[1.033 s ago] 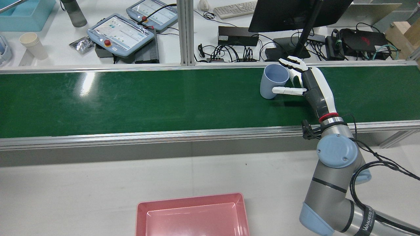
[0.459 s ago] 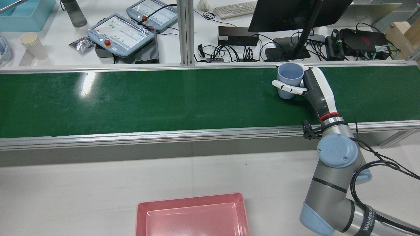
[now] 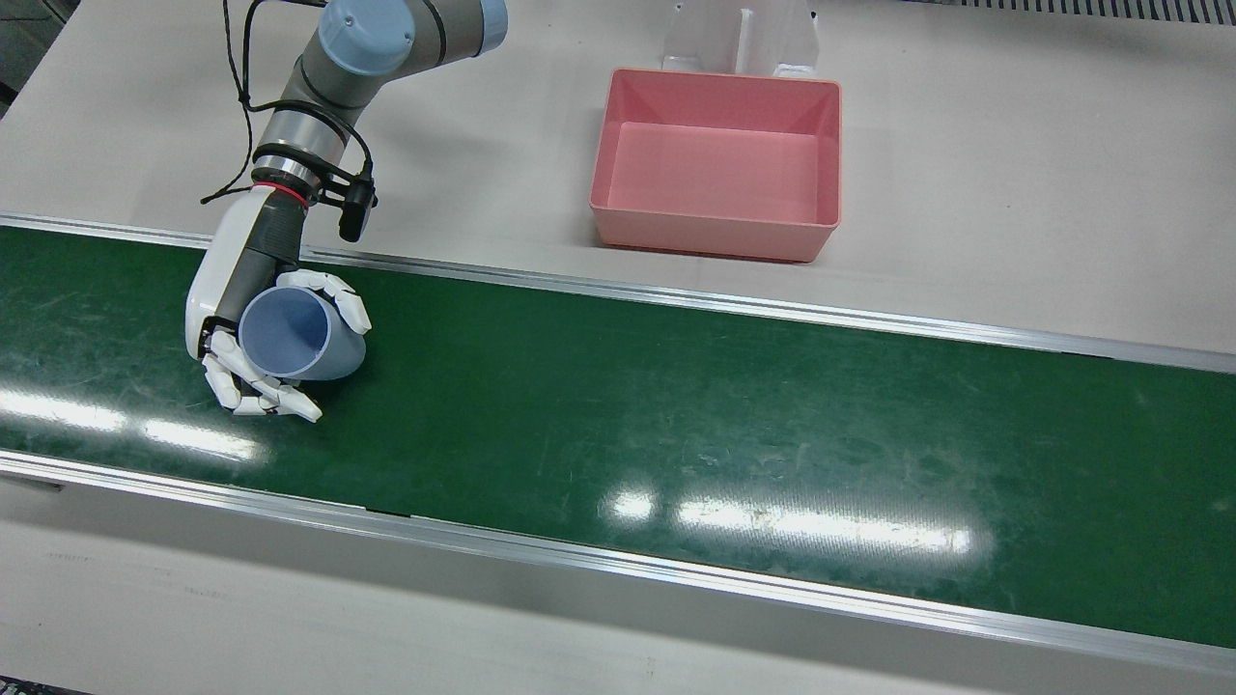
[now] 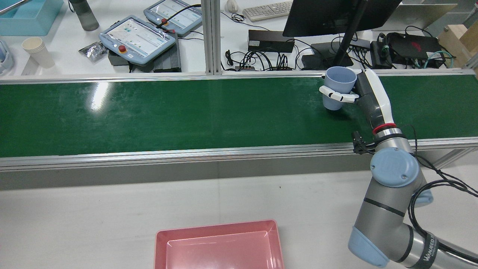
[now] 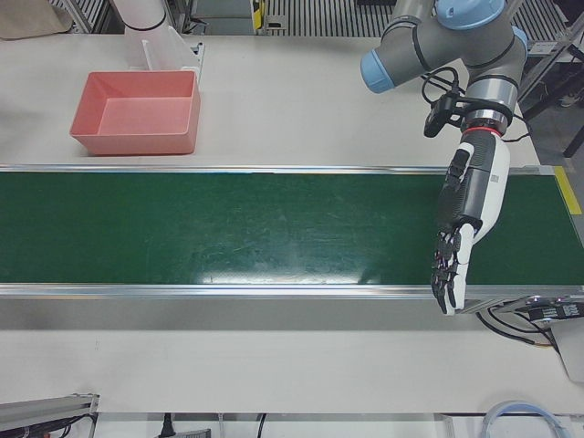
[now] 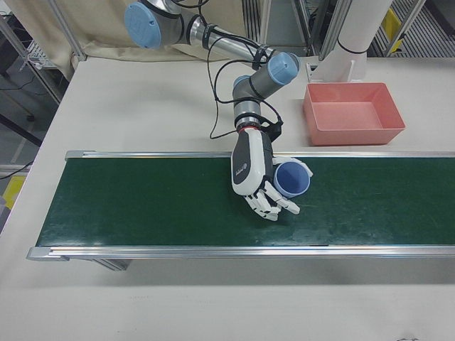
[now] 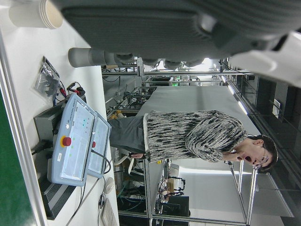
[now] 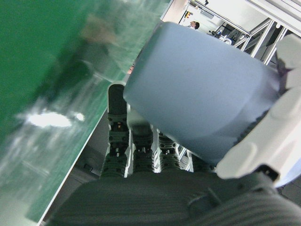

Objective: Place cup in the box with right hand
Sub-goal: 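Close the right hand fingers around the light blue cup, then lift the cup off the belt and carry it toward the pink tray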

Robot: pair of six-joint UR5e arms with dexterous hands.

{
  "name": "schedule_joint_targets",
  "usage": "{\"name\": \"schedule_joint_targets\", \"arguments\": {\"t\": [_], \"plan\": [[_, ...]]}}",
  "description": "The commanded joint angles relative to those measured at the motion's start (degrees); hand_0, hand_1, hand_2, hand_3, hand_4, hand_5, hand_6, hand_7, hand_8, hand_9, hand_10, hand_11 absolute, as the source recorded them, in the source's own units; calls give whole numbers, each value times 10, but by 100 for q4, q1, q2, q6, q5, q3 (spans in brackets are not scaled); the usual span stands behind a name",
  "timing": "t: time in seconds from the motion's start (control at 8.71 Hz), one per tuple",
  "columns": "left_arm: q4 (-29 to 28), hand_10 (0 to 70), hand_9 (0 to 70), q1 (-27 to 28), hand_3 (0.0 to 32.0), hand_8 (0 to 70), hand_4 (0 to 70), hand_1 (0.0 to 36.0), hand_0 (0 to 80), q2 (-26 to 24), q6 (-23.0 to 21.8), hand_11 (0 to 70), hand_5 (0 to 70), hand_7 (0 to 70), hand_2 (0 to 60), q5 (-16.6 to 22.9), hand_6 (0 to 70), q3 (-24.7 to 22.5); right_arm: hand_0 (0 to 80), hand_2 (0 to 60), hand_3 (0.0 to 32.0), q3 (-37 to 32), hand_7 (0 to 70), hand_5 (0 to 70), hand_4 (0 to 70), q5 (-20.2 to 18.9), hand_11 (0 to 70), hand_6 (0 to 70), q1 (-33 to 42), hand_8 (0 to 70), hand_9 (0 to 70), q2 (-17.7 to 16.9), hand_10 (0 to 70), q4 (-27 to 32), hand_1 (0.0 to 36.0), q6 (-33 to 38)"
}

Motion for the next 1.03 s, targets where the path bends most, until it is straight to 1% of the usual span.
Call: {"name": "schedule_joint_targets", "arguments": {"t": [0.0, 0.11, 0.23, 0.34, 0.57, 0.69, 0.8, 0.92], "plan": [[1, 0, 0, 0, 0, 0, 0, 0, 0, 0, 0, 0, 0, 0, 0, 0, 0, 0, 428, 600, 0, 1122, 700, 105, 700, 54, 588, 368, 157, 553, 700, -328, 421, -26, 277, -594], [-7, 0, 0, -9, 0, 0, 0, 0, 0, 0, 0, 0, 0, 0, 0, 0, 0, 0, 429, 600, 0, 1544, 700, 99, 700, 45, 569, 358, 131, 542, 700, -320, 408, -17, 260, -980], [1, 0, 0, 0, 0, 0, 0, 0, 0, 0, 0, 0, 0, 0, 0, 0, 0, 0, 427, 600, 0, 1905, 700, 93, 700, 71, 553, 351, -96, 533, 700, -268, 398, -8, 244, -1366], [1, 0, 0, -9, 0, 0, 0, 0, 0, 0, 0, 0, 0, 0, 0, 0, 0, 0, 428, 600, 0, 2161, 700, 92, 700, 89, 552, 350, -455, 532, 700, -119, 398, 18, 239, -1849], [1, 0, 0, 0, 0, 0, 0, 0, 0, 0, 0, 0, 0, 0, 0, 0, 0, -9, 423, 600, 0, 2217, 700, 91, 700, 220, 560, 347, -1332, 532, 700, 276, 403, 71, 224, -2502], [1, 0, 0, 0, 0, 0, 0, 0, 0, 0, 0, 0, 0, 0, 0, 0, 0, -9, 410, 600, 0, 2217, 700, 92, 700, 221, 572, 342, -1746, 533, 700, 365, 412, 175, 205, -2713], [1, 0, 0, 0, 0, 0, 0, 0, 0, 0, 0, 0, 0, 0, 0, 0, 0, -9, 396, 600, 0, 2217, 700, 93, 700, 168, 599, 340, -1968, 541, 700, 287, 430, 603, 182, -2898], [1, 0, 0, 0, 0, 0, 0, 0, 0, 0, 0, 0, 0, 0, 0, 0, 0, -9, 364, 600, 0, 2234, 700, 93, 657, -15, 651, 343, -2092, 554, 700, 295, 467, 833, 143, -3013]]}}
